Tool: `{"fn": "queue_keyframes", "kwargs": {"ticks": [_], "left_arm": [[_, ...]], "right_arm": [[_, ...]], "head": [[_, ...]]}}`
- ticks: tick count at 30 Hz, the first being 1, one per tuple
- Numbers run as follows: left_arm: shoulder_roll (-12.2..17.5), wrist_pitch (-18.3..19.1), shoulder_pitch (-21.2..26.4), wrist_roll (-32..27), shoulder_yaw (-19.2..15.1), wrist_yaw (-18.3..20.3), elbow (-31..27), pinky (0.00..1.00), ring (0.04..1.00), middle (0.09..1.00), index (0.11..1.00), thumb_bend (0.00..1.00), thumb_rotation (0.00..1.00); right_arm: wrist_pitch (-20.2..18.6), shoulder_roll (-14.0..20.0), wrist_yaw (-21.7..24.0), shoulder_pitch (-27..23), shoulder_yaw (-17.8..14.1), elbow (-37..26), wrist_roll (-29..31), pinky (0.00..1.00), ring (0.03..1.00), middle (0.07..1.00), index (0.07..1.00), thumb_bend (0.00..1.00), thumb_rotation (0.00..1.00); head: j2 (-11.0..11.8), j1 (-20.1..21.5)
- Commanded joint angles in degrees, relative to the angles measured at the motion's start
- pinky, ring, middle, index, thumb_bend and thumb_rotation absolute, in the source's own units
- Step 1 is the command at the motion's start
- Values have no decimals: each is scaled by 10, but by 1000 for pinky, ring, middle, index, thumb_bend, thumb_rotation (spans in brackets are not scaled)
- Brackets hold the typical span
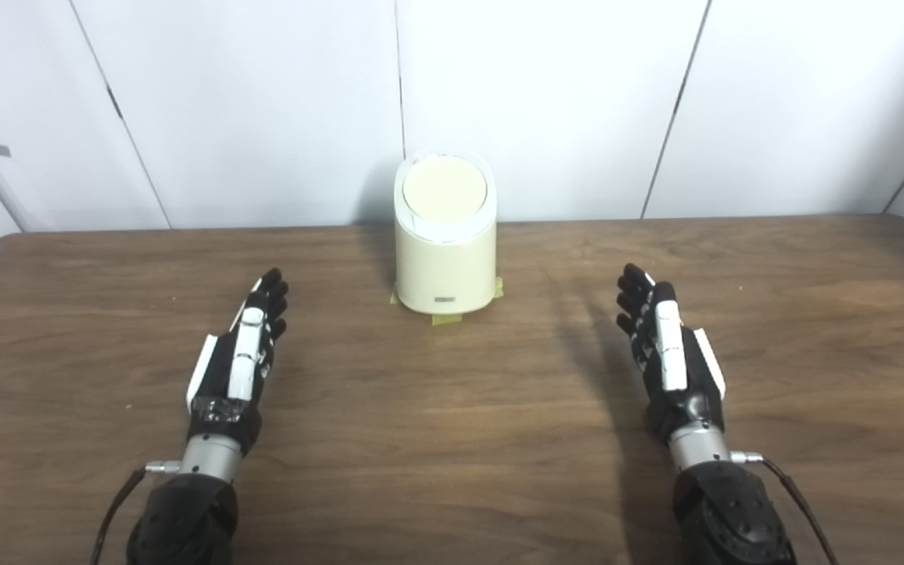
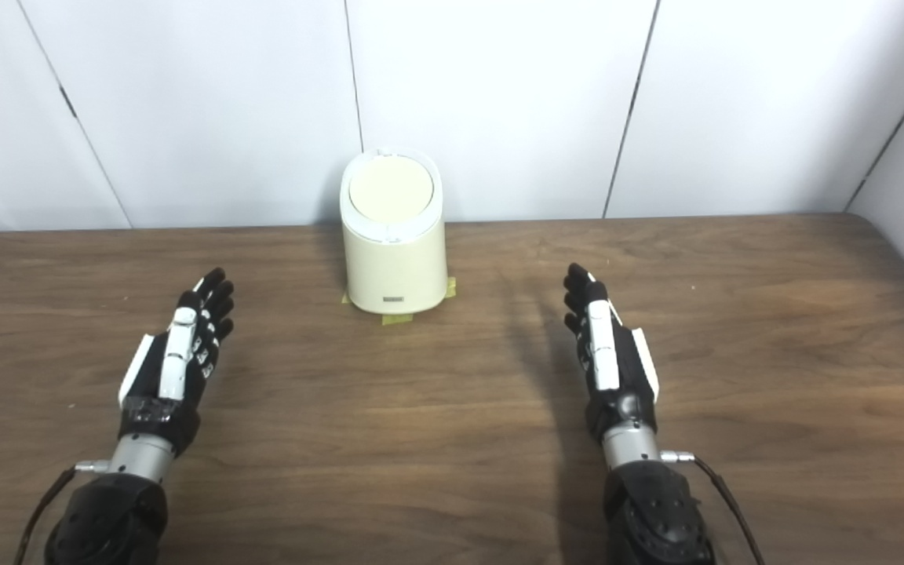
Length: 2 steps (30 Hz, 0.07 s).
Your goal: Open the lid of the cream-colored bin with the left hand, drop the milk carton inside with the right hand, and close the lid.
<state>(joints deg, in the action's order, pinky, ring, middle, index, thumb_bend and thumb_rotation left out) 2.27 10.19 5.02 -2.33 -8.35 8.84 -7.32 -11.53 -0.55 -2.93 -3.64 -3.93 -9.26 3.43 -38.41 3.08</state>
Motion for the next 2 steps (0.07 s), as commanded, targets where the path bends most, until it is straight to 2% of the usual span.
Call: {"fn": "queue_keyframes", "kwargs": {"ticks": [1,2], "left_arm": [[0,-20,15,-4,8,-10,-15,999,984,957,962,532,1000],[-2,-18,15,-3,11,-14,-19,995,981,957,961,525,1000]], "right_arm": [[13,10,6,-17,-3,-19,2,943,952,943,926,564,1000],[14,12,6,-17,-3,-18,0,939,952,945,928,553,1000]], "head": [[-1,-2],[-1,-5]]}}
